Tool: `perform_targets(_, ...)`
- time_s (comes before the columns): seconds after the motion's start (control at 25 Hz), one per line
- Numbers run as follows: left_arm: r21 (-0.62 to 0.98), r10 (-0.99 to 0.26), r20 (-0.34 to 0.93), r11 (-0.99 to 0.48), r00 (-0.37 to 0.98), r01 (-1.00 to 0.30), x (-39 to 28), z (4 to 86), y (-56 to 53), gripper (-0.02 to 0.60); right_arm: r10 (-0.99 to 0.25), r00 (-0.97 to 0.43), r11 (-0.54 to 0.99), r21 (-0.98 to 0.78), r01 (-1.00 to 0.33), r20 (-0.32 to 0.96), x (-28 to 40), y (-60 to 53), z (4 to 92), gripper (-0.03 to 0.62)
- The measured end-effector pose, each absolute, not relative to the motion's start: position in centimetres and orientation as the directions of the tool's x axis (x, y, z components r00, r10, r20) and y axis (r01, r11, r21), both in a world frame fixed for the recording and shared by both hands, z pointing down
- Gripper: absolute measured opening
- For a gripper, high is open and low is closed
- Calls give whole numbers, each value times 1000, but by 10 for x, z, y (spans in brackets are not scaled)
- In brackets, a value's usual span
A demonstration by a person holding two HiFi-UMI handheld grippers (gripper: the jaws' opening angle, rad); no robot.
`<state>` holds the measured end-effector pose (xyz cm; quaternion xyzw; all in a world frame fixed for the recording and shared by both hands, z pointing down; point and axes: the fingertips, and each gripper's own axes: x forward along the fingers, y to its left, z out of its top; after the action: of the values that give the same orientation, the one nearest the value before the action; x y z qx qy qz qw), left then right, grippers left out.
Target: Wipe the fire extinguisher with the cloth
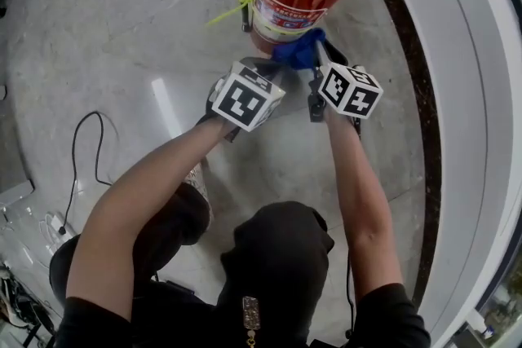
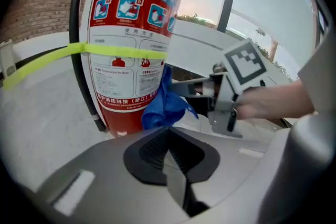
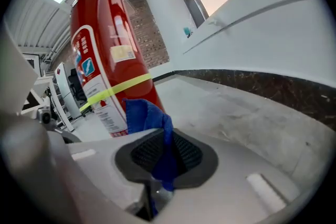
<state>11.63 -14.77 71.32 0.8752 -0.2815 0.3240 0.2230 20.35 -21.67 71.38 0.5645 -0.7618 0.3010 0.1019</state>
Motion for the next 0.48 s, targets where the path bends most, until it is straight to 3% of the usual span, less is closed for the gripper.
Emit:
perform_targets(0.24,259,-306,699,-734,646,-628,98,708,-133,3,-804,-293,146,-305,-941,518,227,-266,730,46)
perform_targets(0.48,269,-310,722,-698,618,-664,67,723,-130,3,-718,-273,166,-224,-961,641,223,-278,767,46)
